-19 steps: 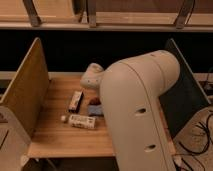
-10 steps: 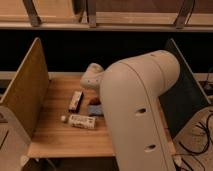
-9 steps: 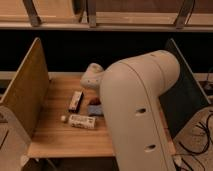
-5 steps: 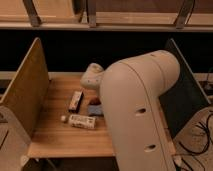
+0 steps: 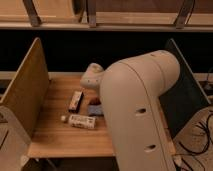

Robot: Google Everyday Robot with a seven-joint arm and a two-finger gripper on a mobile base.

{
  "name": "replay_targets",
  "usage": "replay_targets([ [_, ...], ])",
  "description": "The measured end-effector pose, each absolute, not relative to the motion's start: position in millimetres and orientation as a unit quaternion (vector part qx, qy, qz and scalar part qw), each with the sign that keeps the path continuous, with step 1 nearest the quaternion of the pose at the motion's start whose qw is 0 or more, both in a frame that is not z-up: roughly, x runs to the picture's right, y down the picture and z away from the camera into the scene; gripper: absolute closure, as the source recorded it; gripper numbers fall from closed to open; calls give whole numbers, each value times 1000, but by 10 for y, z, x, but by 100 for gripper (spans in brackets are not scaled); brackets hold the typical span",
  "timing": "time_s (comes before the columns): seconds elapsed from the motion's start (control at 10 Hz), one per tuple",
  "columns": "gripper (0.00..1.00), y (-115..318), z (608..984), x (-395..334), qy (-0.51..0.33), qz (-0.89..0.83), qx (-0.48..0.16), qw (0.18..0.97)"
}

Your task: Place the pepper in the ceramic bowl

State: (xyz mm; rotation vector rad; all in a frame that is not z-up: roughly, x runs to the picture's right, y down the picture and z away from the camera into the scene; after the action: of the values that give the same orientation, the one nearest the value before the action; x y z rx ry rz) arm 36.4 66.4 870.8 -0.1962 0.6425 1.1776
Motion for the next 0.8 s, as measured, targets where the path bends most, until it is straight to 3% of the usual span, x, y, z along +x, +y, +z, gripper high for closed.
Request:
replay_targets([
  [0.4,40,10,8685,-189,225,457,-61,858],
  [0.8,40,95,8779,-552,184,436,-101,875],
])
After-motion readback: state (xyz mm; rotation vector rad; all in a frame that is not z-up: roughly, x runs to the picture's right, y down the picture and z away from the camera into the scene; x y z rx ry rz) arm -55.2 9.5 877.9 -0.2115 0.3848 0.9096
